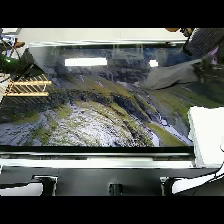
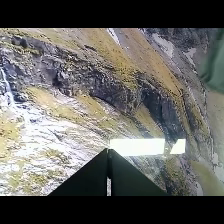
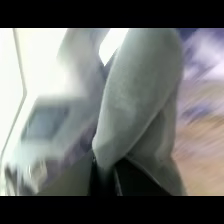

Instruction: Fold the clothes and pants, and hang the long-sleeved shirts on hangers.

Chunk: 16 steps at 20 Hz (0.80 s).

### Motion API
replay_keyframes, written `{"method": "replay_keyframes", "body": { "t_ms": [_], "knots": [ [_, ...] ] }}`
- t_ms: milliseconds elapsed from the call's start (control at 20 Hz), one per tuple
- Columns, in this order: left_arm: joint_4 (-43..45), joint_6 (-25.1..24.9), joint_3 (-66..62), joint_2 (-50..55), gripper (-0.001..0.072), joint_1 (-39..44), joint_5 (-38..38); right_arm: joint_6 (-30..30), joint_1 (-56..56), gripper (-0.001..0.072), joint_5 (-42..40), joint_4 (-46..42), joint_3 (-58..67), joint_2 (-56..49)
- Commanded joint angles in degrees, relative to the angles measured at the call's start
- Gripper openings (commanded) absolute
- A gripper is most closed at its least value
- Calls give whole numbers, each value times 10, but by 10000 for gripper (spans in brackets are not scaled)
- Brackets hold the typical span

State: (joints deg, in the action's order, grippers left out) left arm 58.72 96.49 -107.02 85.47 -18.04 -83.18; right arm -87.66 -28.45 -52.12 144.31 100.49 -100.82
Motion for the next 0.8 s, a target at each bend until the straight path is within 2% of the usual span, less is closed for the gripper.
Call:
{"method": "replay_keyframes", "body": {
  "t_ms": [0,100,250,350,550,750],
  "knots": [
    [0,0,0,0,17,0,0,94,-63,36,19,-55,18,7],
    [0,0,0,0,17,0,0,166,-80,36,21,-114,18,24],
    [0,1,0,0,17,0,0,320,-82,35,20,-254,18,65],
    [0,1,0,0,17,0,0,393,-83,35,9,-308,18,89],
    [0,2,0,0,17,0,-9,472,-82,35,-53,-367,18,122],
    [0,2,0,0,17,0,-29,517,-83,35,-122,-428,18,151]
  ]
}}
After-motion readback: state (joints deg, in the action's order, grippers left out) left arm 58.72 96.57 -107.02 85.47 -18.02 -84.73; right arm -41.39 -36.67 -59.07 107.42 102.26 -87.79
